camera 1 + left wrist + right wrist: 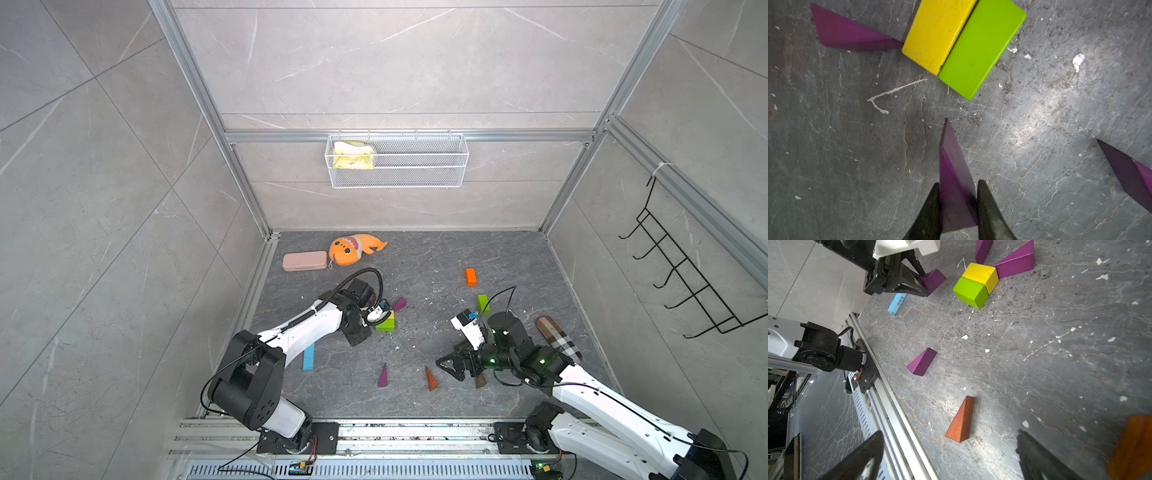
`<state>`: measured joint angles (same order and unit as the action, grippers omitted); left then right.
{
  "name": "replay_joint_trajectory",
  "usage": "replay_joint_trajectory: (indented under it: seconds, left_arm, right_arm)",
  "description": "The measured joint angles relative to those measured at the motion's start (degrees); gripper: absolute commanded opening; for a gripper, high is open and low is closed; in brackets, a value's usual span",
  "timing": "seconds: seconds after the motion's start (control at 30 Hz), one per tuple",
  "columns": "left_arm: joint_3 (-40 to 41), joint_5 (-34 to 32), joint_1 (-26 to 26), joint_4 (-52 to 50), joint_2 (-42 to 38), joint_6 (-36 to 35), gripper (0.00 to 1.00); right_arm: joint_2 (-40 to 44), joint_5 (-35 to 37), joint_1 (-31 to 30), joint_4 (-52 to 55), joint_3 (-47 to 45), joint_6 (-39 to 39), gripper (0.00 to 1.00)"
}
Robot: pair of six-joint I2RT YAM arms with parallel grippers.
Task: Assemble a small pinwheel with building blocks
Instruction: Assemble the building block at the center of the board.
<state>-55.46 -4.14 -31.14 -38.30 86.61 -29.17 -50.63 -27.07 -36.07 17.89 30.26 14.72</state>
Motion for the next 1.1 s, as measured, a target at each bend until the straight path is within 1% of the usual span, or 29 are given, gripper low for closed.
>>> replay_joint_trajectory:
  seconds: [0.3,0.93,1.1]
  left_arm:
    - [0.46,0.28,0.0,0.0,0.11,-0.39,0.1]
    - [0.26,1.75,-0.07,-0.2,6.32,-1.77,0.11]
    - [0.02,1.68,-0.07,-0.17,6.56,-2.14,0.12]
  right_arm:
    - [0.76,-0.31,0.0,-0.72,-0.44,0.0,1.0]
    - [0.59,-0.46,0.0,-1.05,-0.44,0.0,1.0]
    - [-0.09,-0.68,0.0,-1.05,-0.44,0.0,1.0]
